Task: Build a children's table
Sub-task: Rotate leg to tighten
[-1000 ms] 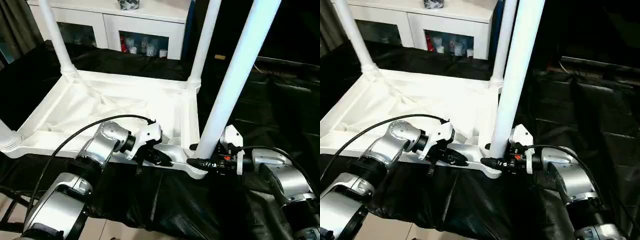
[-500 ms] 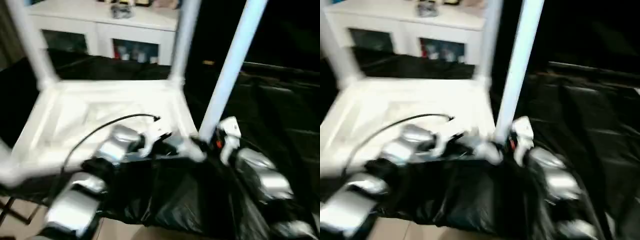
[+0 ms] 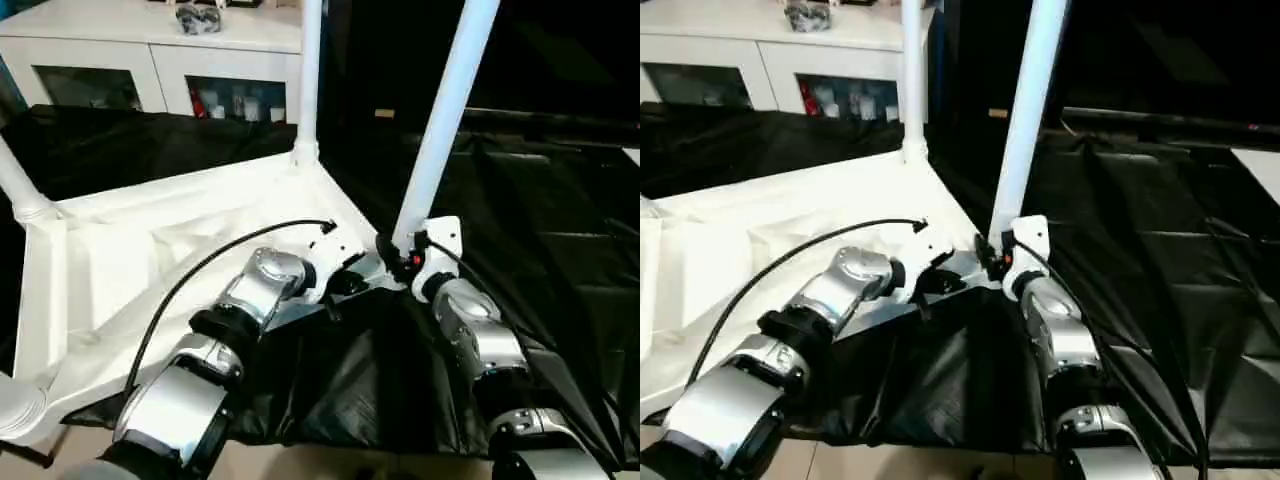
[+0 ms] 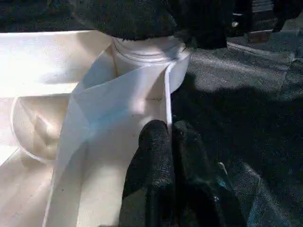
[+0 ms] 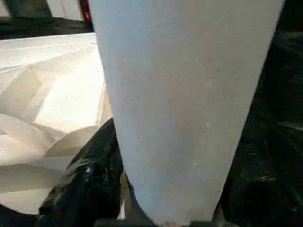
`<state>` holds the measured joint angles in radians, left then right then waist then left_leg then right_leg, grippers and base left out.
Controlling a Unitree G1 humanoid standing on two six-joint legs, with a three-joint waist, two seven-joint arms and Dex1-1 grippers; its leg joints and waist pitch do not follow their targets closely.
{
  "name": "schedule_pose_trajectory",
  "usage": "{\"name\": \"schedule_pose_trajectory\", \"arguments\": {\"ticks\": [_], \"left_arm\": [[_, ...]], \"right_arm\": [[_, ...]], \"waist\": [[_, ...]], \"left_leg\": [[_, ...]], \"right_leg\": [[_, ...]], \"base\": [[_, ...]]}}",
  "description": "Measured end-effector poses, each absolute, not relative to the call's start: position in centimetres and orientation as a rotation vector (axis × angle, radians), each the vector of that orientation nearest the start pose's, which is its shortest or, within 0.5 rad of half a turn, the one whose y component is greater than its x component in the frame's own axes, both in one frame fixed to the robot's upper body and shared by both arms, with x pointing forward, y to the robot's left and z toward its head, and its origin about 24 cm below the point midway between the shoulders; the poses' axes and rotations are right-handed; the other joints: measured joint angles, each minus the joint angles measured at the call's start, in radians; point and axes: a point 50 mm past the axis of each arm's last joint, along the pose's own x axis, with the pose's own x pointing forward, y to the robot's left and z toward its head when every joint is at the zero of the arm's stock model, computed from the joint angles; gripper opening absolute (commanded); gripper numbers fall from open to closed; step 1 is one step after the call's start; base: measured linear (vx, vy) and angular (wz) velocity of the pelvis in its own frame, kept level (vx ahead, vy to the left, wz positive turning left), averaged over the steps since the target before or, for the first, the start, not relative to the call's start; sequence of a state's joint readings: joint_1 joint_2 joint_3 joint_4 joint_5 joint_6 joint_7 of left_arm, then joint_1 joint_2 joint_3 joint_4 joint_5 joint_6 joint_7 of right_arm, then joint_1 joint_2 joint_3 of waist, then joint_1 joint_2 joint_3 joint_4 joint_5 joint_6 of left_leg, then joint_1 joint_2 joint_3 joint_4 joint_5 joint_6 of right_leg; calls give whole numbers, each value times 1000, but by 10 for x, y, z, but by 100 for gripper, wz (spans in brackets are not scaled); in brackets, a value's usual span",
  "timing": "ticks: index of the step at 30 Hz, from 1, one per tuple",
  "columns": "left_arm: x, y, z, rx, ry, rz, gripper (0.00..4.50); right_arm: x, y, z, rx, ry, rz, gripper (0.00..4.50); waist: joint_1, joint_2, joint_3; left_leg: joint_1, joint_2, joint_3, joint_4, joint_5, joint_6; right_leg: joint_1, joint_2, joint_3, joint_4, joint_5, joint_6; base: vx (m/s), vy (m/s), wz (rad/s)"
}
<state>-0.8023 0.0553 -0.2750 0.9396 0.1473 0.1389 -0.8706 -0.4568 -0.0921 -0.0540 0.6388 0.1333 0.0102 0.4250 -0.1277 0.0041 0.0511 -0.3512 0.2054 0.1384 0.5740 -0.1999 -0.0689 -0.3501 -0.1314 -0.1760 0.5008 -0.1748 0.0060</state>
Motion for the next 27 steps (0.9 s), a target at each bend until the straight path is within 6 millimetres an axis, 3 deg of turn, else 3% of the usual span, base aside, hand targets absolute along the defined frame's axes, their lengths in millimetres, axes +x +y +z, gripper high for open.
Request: {"name": "schedule_pose_trajectory", "arguments": {"ticks": [4,6,8,9,15,20,23,27], "left_arm": [[339,50,43,377,446,-1197,0],[339,50,46,388,425,-1223,0],[339,50,47,395,417,-1244,0],[337,49,48,401,409,-1268,0],[334,49,54,430,350,-1326,0],[331,54,54,411,337,-1324,0],[329,59,56,372,335,-1327,54],[326,73,69,296,312,-1342,75]], "right_arm": [[311,-155,29,81,167,537,339],[300,-169,32,55,167,599,346],[293,-177,35,43,172,629,352],[287,-184,38,27,175,649,383],[265,-211,55,2,189,773,383],[248,-212,57,-4,230,863,383],[238,-213,60,-7,251,892,393],[237,-213,66,-13,248,914,393]], "waist": [[14,-1,1],[31,-3,1],[50,-8,-3],[62,-8,-3],[107,-7,-3],[113,-8,-3],[113,-9,-2],[126,-18,3]], "left_leg": [[-7,-2,3,-1,0,0],[-17,-3,9,-1,1,1],[-16,-3,21,2,2,3],[-15,-3,25,5,2,3],[-18,1,38,2,5,8],[-16,4,40,1,5,8],[-16,3,40,2,5,8],[-17,4,40,4,5,8]], "right_leg": [[-10,2,13,9,0,0],[-21,4,28,22,4,-5],[-31,4,47,40,15,-10],[-35,5,56,50,17,-8],[-56,9,73,75,8,-1],[-58,13,76,78,6,-1],[-59,13,80,78,6,-1],[-60,15,82,79,7,-3]], "base": [[0,0,0],[0,0,0],[28,-16,2],[56,-33,4],[47,-20,2],[0,0,0],[0,0,0],[0,0,0]]}}
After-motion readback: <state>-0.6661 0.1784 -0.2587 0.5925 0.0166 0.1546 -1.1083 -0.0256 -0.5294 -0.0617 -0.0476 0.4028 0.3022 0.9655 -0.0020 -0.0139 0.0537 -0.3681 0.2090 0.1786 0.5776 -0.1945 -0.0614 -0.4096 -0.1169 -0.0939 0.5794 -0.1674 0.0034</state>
